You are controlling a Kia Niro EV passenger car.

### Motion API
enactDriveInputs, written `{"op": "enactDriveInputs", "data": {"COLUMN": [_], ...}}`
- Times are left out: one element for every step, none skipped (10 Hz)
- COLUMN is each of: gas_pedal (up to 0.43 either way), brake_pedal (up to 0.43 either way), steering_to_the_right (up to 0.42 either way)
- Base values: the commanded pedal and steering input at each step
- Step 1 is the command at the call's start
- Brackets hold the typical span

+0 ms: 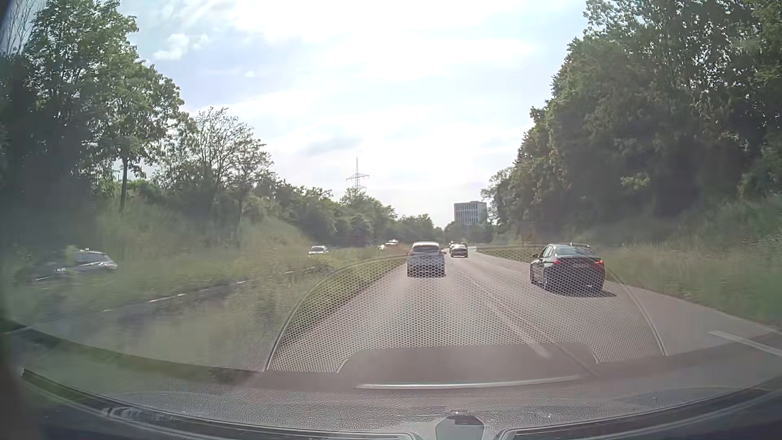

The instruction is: Follow the waypoints while adhering to traffic rules and regulations

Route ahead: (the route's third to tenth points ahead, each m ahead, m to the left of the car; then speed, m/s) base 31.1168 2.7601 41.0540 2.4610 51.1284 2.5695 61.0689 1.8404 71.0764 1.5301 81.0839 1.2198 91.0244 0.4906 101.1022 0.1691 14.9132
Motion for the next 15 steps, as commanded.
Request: {"op": "enactDriveInputs", "data": {"gas_pedal": [0.268,0.268,0.268,0.268,0.268,0.240,0.209,0.169,0.138,0.087,0.047,0.047,0.047,0.047,0.047], "brake_pedal": [0.000,0.000,0.000,0.000,0.000,0.000,0.000,0.000,0.000,0.000,0.000,0.000,0.000,0.000,0.000], "steering_to_the_right": [0.002,0.002,0.001,0.002,0.002,0.002,0.002,0.002,0.002,0.002,0.001,0.001,0.001,0.001,0.001]}}
